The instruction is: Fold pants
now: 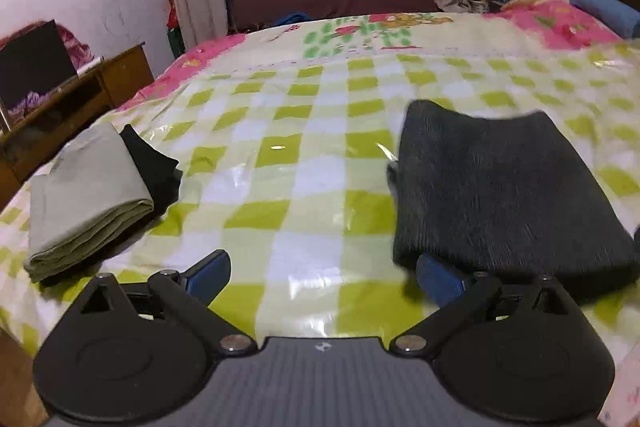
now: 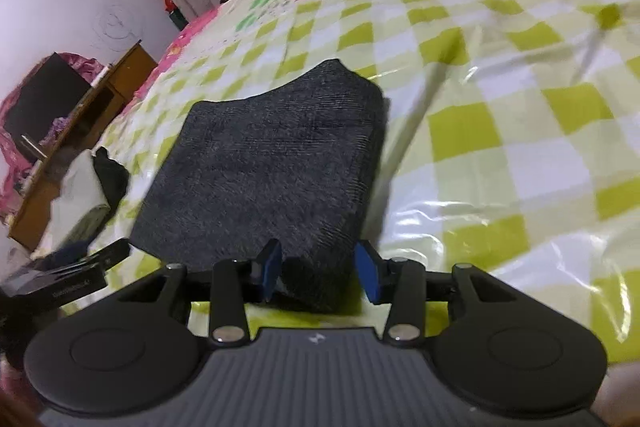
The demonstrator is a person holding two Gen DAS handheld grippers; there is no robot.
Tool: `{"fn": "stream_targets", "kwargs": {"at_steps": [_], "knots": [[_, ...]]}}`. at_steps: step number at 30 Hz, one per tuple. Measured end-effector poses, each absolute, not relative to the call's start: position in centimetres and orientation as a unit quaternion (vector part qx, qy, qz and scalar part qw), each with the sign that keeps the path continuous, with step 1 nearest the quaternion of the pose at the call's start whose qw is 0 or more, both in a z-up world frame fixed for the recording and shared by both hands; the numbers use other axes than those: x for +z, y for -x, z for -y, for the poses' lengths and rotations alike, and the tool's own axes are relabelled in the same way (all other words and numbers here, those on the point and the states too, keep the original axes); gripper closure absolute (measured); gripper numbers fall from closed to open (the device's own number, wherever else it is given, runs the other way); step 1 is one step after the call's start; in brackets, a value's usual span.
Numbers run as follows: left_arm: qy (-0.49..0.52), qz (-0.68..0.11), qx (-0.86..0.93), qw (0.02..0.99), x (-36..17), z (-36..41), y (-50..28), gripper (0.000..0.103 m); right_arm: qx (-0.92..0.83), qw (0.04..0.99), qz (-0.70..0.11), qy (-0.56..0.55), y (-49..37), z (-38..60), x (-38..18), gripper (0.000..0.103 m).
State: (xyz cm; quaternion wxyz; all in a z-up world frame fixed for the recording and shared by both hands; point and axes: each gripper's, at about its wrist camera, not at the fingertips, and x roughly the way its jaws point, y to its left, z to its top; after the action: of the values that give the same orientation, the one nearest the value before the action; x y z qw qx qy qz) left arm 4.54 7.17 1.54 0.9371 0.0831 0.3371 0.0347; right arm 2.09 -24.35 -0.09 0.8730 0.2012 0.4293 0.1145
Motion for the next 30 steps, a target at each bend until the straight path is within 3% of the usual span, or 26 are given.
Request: {"fn": "stream_targets", "kwargs": {"at_steps": [13, 30], "knots": [[-0.186, -0.314, -0.079, 0.928, -0.1, 1.9, 0.3, 0.000, 0.079, 0.890, -0.421, -0.154, 2.3, 23.6, -0.6, 0.060], [-0.174, -0.331, -0.082, 0.924, -1.6, 2.0, 0.1, 0.000, 0.062, 0.907, -0.407, -0.092, 3.4, 21.9, -0.9, 0.060]]}}
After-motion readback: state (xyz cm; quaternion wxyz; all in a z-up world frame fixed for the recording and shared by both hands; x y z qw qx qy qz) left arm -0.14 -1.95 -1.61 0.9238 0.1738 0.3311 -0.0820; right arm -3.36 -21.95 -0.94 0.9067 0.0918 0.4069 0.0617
